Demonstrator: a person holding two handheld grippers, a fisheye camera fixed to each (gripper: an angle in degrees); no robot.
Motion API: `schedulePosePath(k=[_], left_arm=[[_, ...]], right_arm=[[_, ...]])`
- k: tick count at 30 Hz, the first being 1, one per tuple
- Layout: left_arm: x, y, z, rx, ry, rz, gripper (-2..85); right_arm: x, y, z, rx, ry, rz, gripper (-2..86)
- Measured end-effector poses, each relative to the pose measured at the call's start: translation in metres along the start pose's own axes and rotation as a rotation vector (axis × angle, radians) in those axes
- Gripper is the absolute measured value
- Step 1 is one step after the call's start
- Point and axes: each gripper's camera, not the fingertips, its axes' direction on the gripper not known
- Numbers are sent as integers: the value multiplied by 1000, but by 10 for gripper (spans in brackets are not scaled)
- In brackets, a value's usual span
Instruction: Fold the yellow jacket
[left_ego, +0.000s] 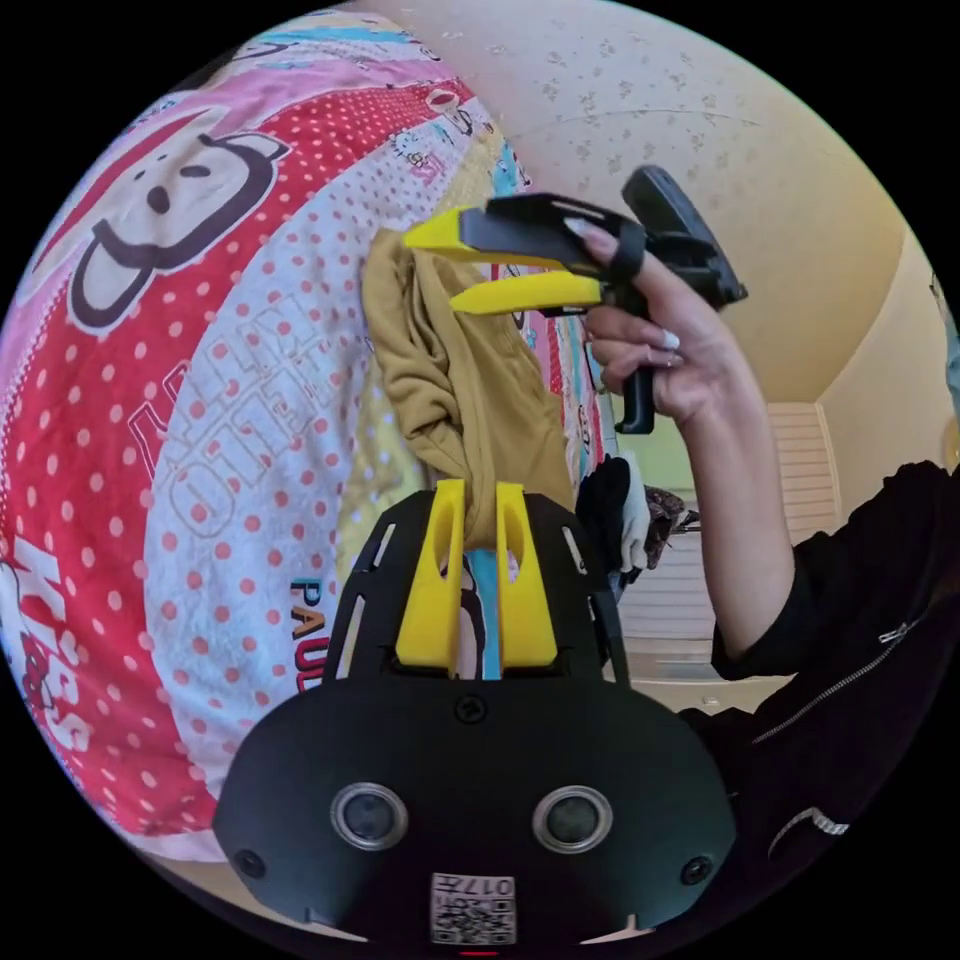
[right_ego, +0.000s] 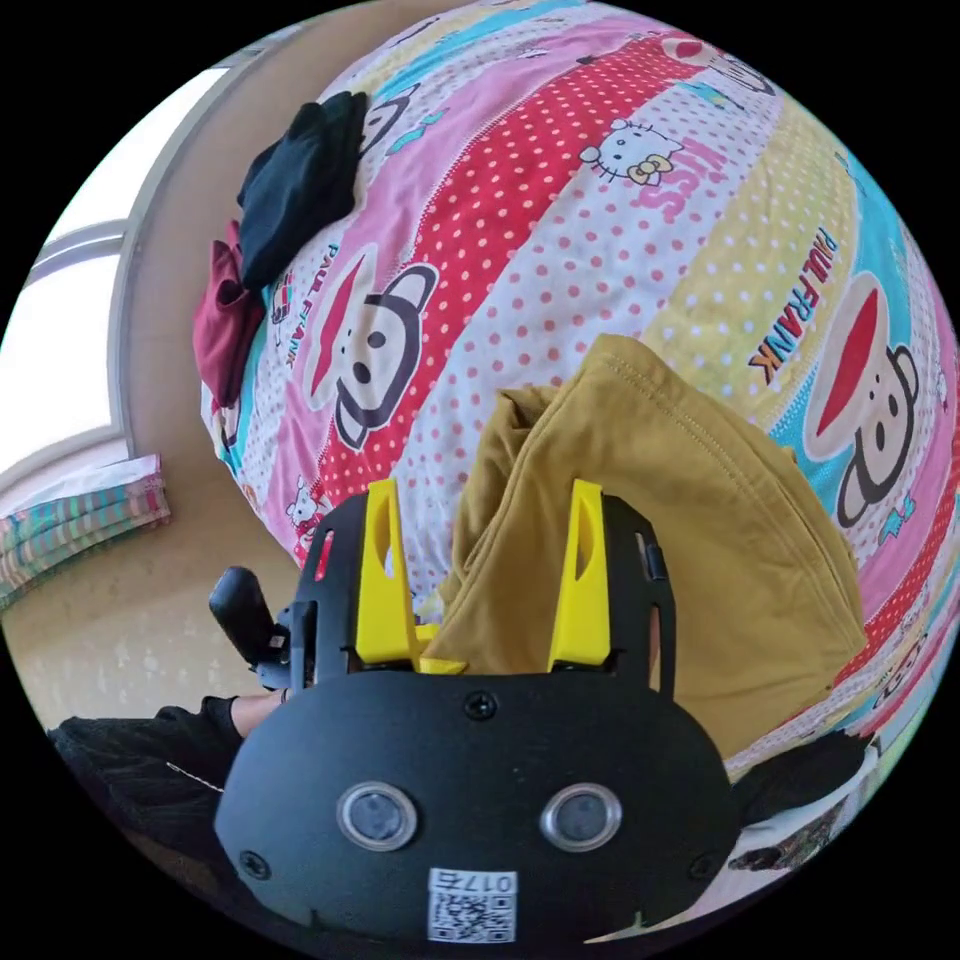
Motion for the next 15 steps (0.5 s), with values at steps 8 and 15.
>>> schedulePosePath(k=[8, 15], left_arm=[[52, 9, -6, 64, -104, 78, 54], [110, 8, 12, 24, 26, 174, 52]], right_arm=[[-73, -17, 52, -117, 577, -101, 122], [-8, 87, -52, 266, 284, -100, 75]])
